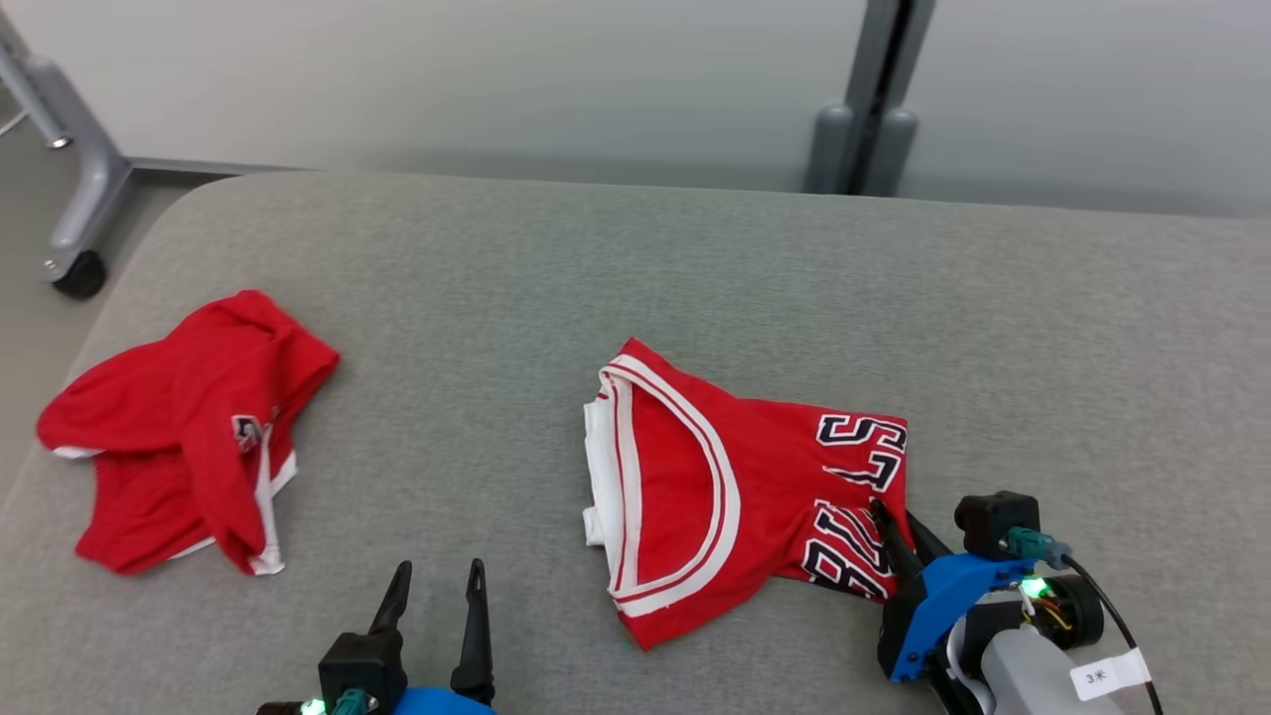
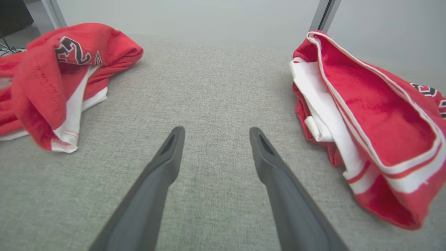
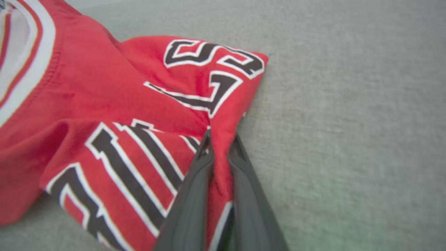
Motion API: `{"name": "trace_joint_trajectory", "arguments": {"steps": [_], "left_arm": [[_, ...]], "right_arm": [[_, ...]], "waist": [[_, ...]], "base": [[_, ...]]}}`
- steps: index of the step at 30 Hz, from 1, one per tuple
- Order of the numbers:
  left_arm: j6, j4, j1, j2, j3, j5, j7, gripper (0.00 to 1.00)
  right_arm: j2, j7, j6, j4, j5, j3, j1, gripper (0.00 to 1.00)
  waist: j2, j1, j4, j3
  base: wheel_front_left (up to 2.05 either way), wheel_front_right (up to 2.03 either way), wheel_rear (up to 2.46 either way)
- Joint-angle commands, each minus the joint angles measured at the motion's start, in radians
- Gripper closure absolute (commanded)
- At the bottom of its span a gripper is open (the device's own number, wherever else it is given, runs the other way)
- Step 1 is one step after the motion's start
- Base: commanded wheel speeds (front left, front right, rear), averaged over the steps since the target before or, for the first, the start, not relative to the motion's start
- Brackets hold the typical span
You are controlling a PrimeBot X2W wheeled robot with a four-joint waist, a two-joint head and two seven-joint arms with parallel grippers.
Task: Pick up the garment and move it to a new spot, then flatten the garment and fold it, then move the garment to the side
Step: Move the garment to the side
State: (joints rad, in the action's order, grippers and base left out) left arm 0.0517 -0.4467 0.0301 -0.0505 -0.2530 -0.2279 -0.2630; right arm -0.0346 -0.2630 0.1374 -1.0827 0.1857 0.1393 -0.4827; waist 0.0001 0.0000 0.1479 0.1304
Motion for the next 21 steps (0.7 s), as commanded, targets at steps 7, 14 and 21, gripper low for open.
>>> {"name": "trace_joint_trajectory", "arguments": {"steps": [7,14,21], "left_arm": [[-0.011,0.012,-0.003,0.000,0.017,0.003,-0.002,0.00],[-0.033,0.024,0.032,0.001,-0.016,0.005,-0.002,0.00],[-0.111,0.043,0.073,0.000,-0.088,0.006,-0.002,0.00]], "right_arm": [[-0.028,0.005,-0.012,0.000,-0.017,-0.038,0.064,1.00],[-0.027,0.004,-0.012,0.041,-0.007,-0.042,0.098,1.00],[-0.023,0.003,-0.009,0.079,0.018,-0.028,0.104,1.00]], "waist": [[-0.0001,0.0000,-0.169,-0.035],[-0.0001,0.0000,-0.363,-0.027],[-0.0001,0.0000,-0.511,-0.001]], "base": [[0.00,0.00,0.00],[0.00,0.00,0.00],[0.00,0.00,0.00]]}}
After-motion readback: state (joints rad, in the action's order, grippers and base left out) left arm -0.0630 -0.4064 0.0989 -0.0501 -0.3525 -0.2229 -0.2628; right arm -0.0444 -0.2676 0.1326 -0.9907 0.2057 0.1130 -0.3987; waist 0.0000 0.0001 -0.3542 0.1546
